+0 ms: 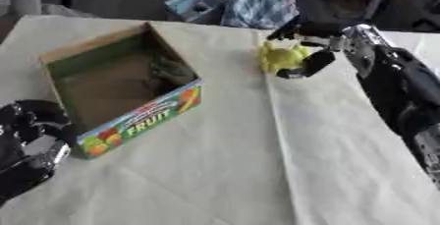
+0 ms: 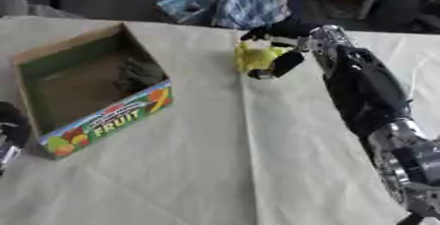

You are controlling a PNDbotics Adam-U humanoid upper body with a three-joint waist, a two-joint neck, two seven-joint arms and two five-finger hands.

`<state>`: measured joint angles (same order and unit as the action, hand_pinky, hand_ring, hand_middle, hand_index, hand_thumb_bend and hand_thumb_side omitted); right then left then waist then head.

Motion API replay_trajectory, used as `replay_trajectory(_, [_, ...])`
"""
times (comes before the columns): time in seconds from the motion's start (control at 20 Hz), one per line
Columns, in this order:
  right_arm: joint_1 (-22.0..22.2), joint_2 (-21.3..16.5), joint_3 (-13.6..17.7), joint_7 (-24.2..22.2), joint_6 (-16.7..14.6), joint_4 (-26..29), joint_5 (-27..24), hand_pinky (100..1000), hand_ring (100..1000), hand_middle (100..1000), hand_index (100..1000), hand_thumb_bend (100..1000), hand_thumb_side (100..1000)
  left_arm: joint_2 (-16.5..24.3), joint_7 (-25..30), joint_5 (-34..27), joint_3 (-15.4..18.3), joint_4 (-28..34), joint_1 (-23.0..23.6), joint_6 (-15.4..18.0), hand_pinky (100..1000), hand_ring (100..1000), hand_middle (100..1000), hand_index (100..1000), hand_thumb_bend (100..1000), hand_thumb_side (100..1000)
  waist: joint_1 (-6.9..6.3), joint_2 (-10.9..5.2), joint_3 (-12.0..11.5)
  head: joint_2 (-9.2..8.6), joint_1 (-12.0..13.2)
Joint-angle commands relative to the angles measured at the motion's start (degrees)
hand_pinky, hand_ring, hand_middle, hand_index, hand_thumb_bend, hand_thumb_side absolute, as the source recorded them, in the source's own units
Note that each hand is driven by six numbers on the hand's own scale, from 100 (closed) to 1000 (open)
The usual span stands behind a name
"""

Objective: Pick up objects on the table and place them in the box.

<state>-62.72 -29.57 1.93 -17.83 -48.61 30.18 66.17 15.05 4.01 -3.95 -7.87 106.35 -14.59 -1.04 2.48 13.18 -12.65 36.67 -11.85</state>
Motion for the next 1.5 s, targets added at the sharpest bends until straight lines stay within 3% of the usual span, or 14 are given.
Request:
replay_trajectory(0.05, [-0.7, -1.7, 0.6, -0.5, -3.4, -0.1, 2.6, 835, 875, 899, 986, 359, 609, 0.3, 0.2, 0.2, 0.4, 1.2, -0.6, 0.1, 532, 626, 573, 662, 372, 100, -0.40, -0.68, -0.1, -0.69, -0.3])
replay_trajectory(0.55, [0.2, -1.5, 1.2, 10.7, -0.5, -1.3, 10.4, 716, 687, 743, 926, 305, 439, 0.1, 0.4, 0.2, 0.4, 1.2, -0.7, 0.1, 532, 627, 574, 663, 370, 100, -0.61, -0.09, 0.1, -0.82, -0.5])
replay_trajectory(0.95, [0.5, -1.1, 1.0, 15.3, 0.1, -2.4, 14.1, 609, 585, 667, 903, 268, 276, 0.0, 0.4, 0.2, 0.4, 1.2, -0.6, 0.1, 532, 627, 574, 663, 370, 100, -0.73, -0.10, 0.4, -0.97, -0.5])
replay_trajectory(1.5, [0.3, -0.7, 1.0, 20.1, -0.6, -1.6, 14.8, 417, 391, 466, 780, 145, 236, 0.0, 0.5, 0.1, 0.4, 1.1, -0.8, 0.1, 533, 629, 576, 664, 366, 100, -0.49, -0.22, 0.7, -1.22, -0.8])
